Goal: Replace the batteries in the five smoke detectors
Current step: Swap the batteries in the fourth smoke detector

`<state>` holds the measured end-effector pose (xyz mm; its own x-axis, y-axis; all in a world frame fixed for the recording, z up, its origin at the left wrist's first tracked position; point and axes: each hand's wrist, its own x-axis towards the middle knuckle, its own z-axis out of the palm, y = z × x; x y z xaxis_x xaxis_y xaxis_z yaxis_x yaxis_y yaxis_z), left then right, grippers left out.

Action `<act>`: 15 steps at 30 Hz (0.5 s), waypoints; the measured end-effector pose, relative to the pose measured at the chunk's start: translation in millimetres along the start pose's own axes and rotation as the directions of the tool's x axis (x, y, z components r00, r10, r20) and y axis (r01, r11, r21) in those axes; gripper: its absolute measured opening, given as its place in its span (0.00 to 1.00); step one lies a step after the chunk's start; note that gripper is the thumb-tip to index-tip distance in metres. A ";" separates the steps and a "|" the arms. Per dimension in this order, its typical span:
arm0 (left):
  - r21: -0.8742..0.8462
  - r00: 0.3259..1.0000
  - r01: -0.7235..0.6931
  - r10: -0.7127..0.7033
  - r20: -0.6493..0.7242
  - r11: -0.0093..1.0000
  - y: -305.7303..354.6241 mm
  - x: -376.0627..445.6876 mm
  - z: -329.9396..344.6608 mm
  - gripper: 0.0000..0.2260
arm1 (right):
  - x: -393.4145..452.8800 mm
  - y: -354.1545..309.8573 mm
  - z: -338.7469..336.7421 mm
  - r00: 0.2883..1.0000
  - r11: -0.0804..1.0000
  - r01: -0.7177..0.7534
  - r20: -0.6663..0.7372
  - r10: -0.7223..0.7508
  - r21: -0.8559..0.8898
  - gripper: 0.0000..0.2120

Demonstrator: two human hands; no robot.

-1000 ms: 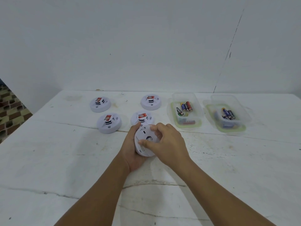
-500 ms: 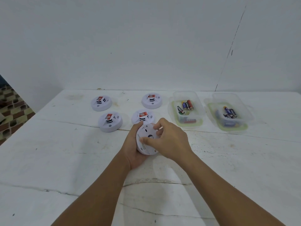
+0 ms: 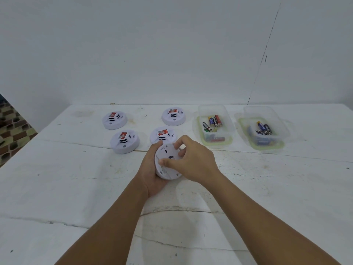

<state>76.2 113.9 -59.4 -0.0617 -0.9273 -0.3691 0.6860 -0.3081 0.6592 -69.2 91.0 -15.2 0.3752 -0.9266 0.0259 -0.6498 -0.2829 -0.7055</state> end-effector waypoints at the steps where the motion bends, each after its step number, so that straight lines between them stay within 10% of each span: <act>1: -0.001 1.000 -0.002 0.002 0.002 1.000 -0.3 -0.9 1.1 0.22 | -0.8 1.3 0.7 1.000 1.000 -0.002 -0.004 0.002 0.017 0.28; 11: 0.157 0.988 -0.106 0.122 -0.092 0.982 -4.3 -11.4 23.2 0.28 | -17.8 25.8 4.0 0.994 0.922 0.067 0.055 -0.095 0.380 0.33; 15: 0.313 0.969 -0.160 0.210 -0.133 0.936 -2.4 -19.1 46.6 0.22 | -21.3 26.6 0.0 0.992 0.847 0.080 0.045 -0.122 0.525 0.15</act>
<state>41.9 122.4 -23.3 0.1808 -0.9347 -0.3060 0.4249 -0.2063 0.8814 -94.5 103.2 -34.5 0.4811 -0.8730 0.0800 -0.1731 -0.1840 -0.9675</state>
